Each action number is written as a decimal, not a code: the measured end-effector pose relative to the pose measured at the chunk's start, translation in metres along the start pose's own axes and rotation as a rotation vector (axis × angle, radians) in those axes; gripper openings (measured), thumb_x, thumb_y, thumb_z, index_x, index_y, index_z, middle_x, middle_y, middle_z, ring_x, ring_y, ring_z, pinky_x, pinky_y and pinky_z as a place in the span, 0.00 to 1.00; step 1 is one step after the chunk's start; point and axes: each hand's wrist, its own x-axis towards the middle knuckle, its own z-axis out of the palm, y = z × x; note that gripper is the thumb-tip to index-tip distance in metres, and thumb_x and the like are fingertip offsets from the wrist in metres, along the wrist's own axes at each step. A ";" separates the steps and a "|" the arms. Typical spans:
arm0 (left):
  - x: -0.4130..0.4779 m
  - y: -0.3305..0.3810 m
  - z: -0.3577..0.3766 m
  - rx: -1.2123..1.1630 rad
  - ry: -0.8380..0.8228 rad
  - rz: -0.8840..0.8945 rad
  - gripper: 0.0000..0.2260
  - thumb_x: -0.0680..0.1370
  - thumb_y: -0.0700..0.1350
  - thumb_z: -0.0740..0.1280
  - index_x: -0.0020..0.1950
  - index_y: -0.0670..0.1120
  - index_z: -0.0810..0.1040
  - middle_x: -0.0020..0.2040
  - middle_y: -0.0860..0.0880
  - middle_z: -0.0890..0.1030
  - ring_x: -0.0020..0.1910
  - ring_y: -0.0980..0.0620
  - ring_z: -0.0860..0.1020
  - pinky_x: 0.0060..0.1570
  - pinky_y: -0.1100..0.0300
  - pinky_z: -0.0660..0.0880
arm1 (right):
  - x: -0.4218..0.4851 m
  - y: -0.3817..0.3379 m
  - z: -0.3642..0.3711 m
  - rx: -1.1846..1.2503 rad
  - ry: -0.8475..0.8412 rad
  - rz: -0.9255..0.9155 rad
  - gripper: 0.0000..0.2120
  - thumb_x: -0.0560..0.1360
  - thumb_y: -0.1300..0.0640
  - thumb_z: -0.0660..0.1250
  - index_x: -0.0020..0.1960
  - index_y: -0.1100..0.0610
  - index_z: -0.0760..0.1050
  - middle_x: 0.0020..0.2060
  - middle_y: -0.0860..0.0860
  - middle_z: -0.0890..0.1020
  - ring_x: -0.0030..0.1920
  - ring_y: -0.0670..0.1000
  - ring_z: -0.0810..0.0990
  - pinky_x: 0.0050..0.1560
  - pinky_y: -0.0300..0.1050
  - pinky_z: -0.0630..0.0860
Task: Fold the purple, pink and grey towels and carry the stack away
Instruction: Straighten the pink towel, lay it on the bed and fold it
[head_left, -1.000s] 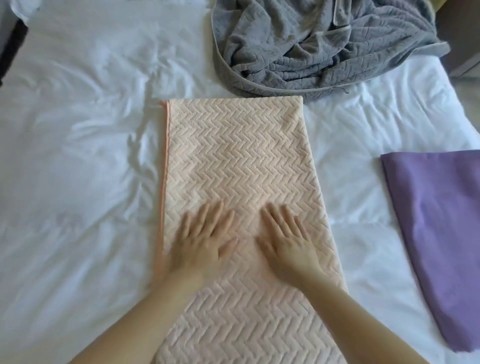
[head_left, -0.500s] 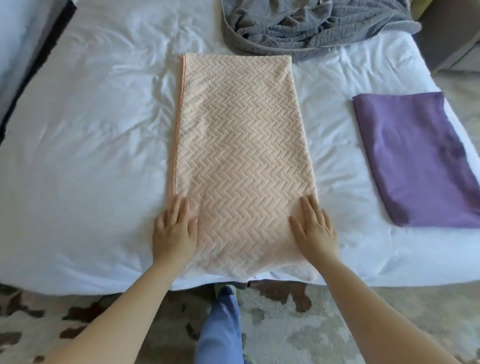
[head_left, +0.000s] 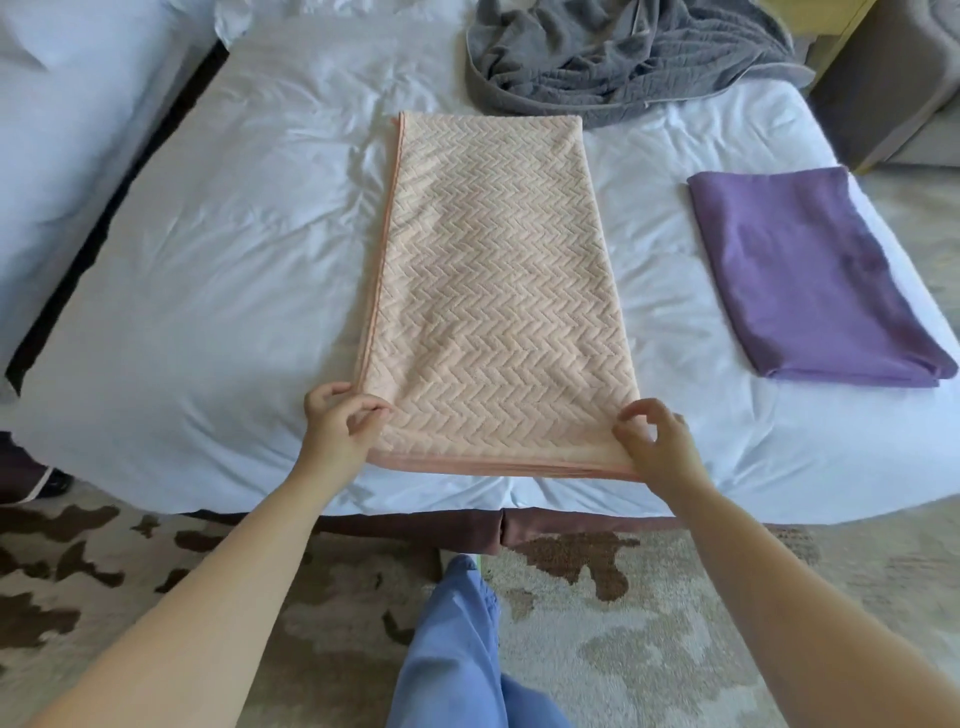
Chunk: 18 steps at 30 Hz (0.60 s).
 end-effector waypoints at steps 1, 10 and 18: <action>-0.001 0.003 -0.007 -0.023 -0.017 -0.011 0.03 0.74 0.42 0.72 0.46 0.49 0.82 0.65 0.46 0.63 0.52 0.67 0.69 0.57 0.73 0.66 | 0.000 -0.005 -0.007 0.005 0.000 -0.016 0.03 0.74 0.57 0.69 0.45 0.49 0.76 0.58 0.56 0.70 0.43 0.45 0.74 0.43 0.38 0.72; 0.000 0.046 -0.052 0.071 -0.038 0.285 0.26 0.63 0.47 0.80 0.60 0.47 0.80 0.78 0.52 0.52 0.75 0.57 0.55 0.65 0.60 0.66 | 0.004 -0.060 -0.070 0.247 -0.118 -0.141 0.29 0.56 0.43 0.78 0.55 0.51 0.81 0.70 0.41 0.64 0.54 0.41 0.79 0.53 0.39 0.72; 0.082 0.091 -0.067 0.256 0.106 0.418 0.17 0.65 0.28 0.74 0.53 0.36 0.81 0.58 0.38 0.78 0.54 0.38 0.79 0.50 0.51 0.76 | 0.056 -0.123 -0.093 -0.116 -0.103 -0.319 0.21 0.67 0.63 0.76 0.59 0.59 0.78 0.71 0.48 0.65 0.65 0.50 0.72 0.60 0.42 0.70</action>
